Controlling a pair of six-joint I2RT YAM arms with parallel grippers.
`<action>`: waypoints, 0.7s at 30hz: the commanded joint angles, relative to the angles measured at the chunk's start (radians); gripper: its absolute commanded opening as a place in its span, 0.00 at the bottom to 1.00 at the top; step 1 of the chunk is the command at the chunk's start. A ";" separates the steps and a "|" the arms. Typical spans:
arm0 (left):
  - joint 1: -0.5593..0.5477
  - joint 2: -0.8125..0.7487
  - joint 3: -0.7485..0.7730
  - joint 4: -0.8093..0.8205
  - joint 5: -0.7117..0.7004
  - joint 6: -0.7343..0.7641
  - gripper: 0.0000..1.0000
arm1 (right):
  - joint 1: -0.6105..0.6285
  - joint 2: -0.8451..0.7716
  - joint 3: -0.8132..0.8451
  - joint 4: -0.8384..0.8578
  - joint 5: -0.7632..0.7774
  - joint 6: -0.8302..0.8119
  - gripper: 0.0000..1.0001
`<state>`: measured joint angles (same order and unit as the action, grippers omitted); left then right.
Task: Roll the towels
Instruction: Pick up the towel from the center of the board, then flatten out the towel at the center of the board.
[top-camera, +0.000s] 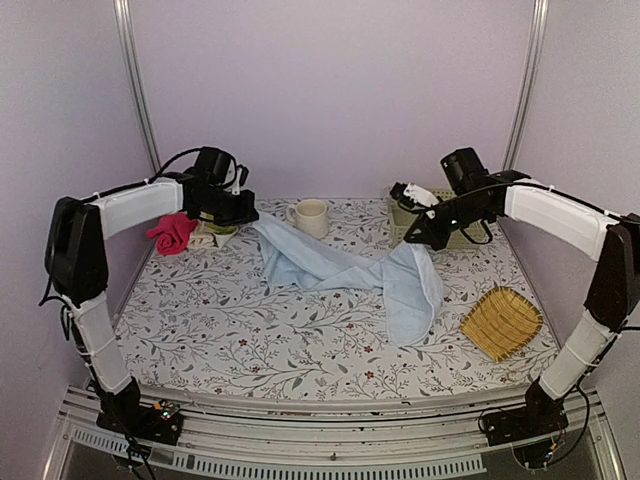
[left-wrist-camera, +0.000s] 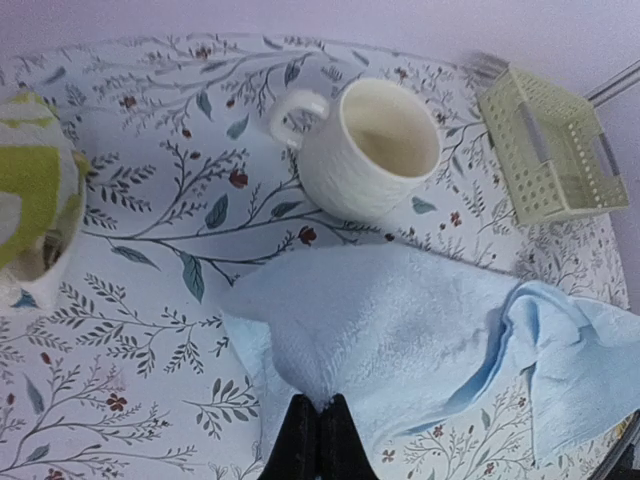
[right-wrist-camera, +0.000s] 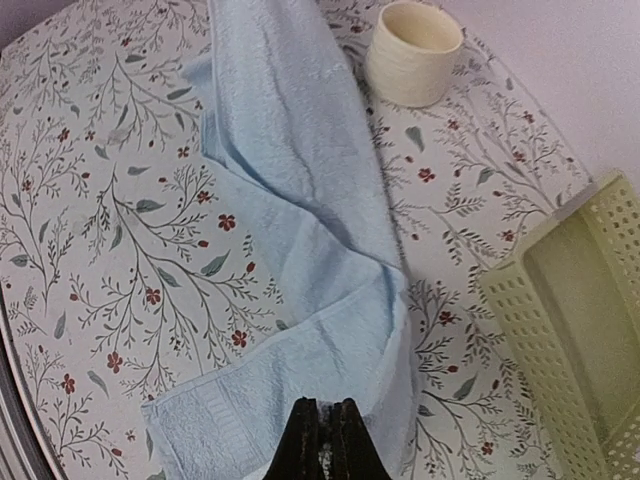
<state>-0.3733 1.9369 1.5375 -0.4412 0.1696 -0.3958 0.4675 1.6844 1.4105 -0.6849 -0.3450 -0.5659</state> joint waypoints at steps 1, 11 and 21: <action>-0.003 -0.203 0.032 -0.047 -0.115 0.005 0.00 | -0.101 -0.117 0.084 -0.025 -0.091 0.000 0.02; 0.005 -0.556 0.015 -0.185 -0.275 0.000 0.00 | -0.294 -0.337 0.171 0.038 -0.135 0.038 0.02; -0.023 -1.059 -0.204 -0.131 -0.153 0.011 0.00 | -0.300 -0.698 -0.055 0.023 -0.495 0.057 0.02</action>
<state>-0.3763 1.0485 1.3911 -0.6033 -0.0525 -0.3920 0.1692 1.1183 1.4212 -0.6441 -0.6224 -0.5198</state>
